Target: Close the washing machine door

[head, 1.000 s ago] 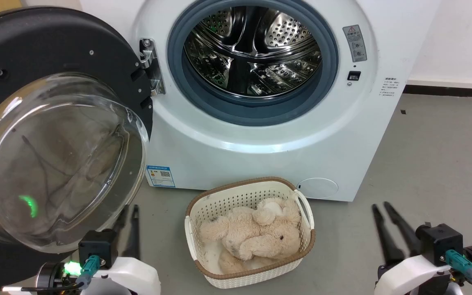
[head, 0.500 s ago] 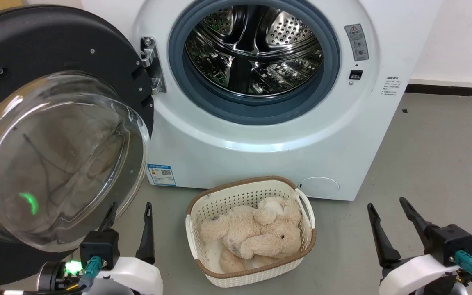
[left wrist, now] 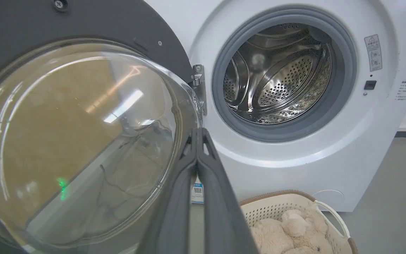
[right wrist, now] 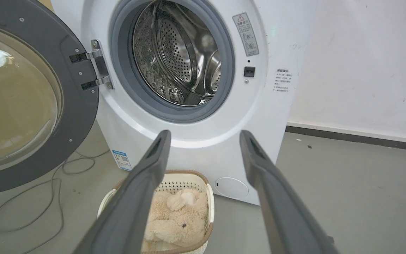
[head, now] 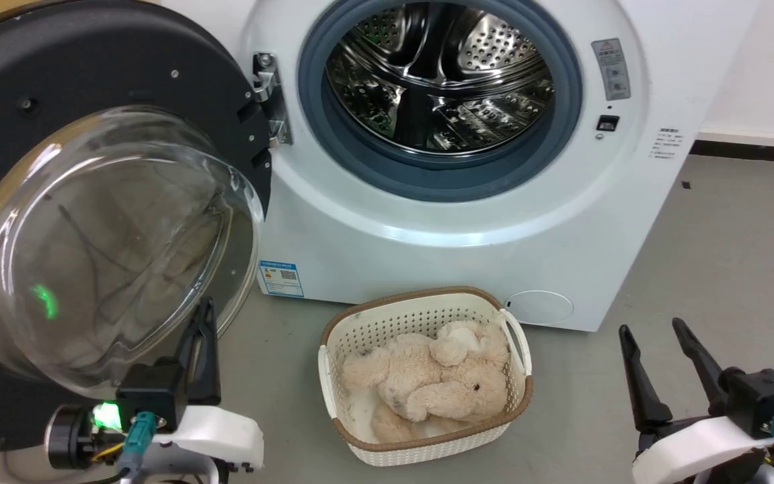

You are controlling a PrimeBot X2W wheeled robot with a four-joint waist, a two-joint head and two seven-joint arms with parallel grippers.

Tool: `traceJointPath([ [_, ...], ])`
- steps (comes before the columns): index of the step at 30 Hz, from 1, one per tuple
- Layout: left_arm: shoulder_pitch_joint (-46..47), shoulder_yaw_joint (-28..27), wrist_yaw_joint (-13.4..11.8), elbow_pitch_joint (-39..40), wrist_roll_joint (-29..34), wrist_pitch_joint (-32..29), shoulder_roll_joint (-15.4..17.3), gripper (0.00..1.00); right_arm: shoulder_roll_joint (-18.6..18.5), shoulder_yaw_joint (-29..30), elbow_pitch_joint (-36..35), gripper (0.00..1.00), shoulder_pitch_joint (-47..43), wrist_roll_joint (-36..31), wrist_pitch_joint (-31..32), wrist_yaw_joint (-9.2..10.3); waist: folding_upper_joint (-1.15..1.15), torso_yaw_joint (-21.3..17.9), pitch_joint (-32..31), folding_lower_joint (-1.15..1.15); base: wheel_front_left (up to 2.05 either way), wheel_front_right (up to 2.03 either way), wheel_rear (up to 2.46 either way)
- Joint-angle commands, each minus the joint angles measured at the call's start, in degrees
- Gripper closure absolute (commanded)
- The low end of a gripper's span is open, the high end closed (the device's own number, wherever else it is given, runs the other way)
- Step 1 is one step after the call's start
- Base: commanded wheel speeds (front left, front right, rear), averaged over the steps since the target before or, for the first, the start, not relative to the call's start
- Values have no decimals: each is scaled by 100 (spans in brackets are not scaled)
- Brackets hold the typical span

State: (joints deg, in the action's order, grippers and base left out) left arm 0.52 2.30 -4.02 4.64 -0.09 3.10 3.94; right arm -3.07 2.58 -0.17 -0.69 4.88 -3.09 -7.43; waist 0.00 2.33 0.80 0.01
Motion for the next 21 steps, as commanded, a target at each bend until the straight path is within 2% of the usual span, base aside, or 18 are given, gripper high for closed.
traceJointPath([
  [1,109,13,-55,79,9,52,33,100,5,34,-32,0,13,64,-54,-2,0,34,12,0,0,0,0],
  [8,270,-78,-91,468,-99,136,109,100,6,138,-37,0,9,185,-138,-2,0,229,57,0,0,0,0],
  [13,448,-349,-30,701,-342,196,117,100,7,199,-34,0,22,264,-198,-3,0,389,104,0,0,0,0],
  [21,893,-1231,362,764,-914,292,22,100,8,291,-22,0,62,383,-293,-3,0,637,193,0,0,0,0],
])
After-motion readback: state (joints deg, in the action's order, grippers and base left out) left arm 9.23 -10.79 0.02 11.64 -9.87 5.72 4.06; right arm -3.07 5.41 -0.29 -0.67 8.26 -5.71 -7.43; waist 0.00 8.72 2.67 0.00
